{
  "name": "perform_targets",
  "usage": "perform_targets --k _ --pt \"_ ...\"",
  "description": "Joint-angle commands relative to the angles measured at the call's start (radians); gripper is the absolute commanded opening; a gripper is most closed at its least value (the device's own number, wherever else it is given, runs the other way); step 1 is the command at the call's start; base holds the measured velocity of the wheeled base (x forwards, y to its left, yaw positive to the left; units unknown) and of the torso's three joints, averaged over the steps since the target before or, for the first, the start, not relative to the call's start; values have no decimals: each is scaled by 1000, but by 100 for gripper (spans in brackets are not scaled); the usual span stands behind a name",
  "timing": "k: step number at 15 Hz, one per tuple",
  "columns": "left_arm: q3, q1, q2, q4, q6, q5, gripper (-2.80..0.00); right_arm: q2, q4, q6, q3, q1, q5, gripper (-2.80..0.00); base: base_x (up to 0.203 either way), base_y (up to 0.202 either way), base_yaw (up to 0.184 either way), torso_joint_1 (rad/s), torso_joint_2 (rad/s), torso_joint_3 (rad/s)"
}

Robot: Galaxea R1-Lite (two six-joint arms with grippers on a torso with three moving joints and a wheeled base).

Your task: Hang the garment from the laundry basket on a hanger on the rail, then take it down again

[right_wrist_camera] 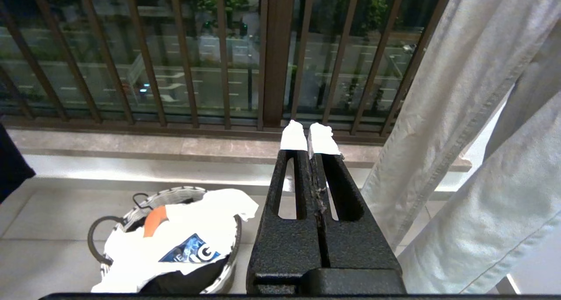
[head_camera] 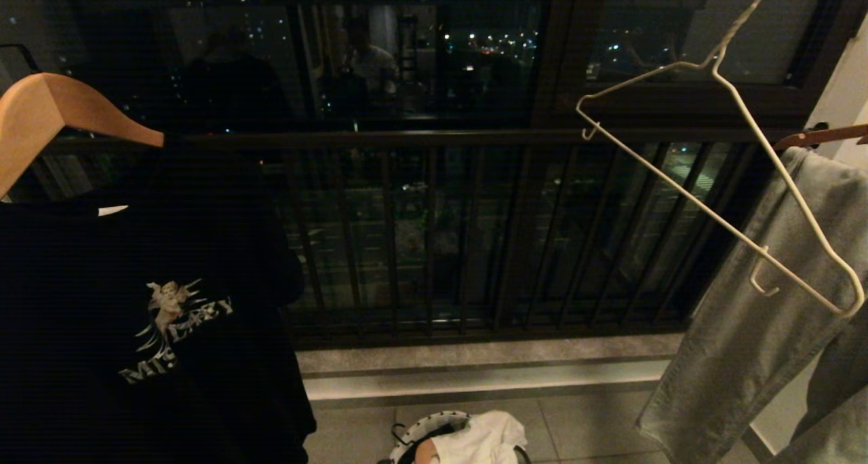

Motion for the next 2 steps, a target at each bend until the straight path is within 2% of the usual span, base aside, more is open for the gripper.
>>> perform_targets --k 1,2 --pt "2 -1 0 0 0 0 -280 2 0 -2 0 0 0 -280 0 0 0 0 0 0" --pt "2 0 0 0 0 0 -280 0 0 -1 0 0 0 -280 0 0 0 0 0 0"
